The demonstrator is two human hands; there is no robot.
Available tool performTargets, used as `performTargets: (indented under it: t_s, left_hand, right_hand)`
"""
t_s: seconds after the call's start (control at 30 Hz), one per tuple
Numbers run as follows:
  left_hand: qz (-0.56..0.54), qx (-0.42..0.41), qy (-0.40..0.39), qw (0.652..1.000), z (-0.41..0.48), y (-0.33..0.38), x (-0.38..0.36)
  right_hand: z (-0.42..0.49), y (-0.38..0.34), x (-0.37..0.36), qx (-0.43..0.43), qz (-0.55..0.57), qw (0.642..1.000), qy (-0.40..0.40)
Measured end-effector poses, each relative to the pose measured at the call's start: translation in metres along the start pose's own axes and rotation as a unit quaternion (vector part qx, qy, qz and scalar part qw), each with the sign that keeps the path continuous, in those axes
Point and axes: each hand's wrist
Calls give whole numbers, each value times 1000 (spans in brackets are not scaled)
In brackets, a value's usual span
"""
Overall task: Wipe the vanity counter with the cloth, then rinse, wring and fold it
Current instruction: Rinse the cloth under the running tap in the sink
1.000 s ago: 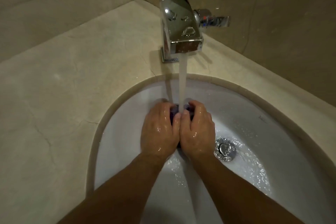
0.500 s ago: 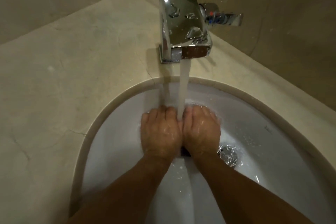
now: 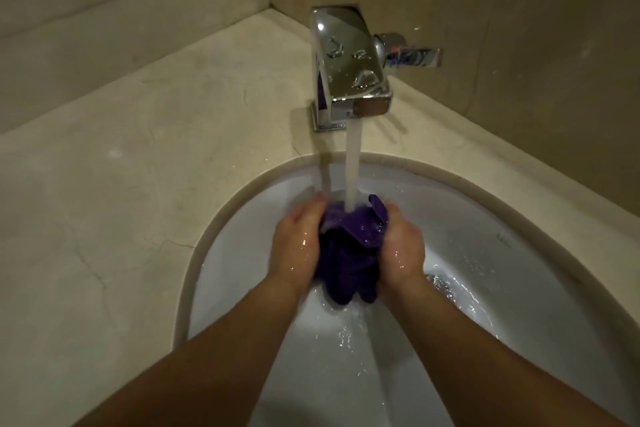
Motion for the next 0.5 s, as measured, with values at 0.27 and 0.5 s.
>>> performTargets:
  t_s: [0.27, 0.5]
  left_hand:
    - [127, -90, 52, 986, 5, 22, -3]
    - [276, -287, 25, 917, -5, 2, -16]
  right_hand:
    - [-18, -11, -9, 102, -63, 993, -18]
    - [-20, -3, -18, 154, -97, 983, -12]
Point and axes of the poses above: each hand's wrist, its own z-axis towards the middle knuckle, its own x-axis out of the back of the hand, y = z × x, and after that the axes turned 12 degrees about -z, right-handed
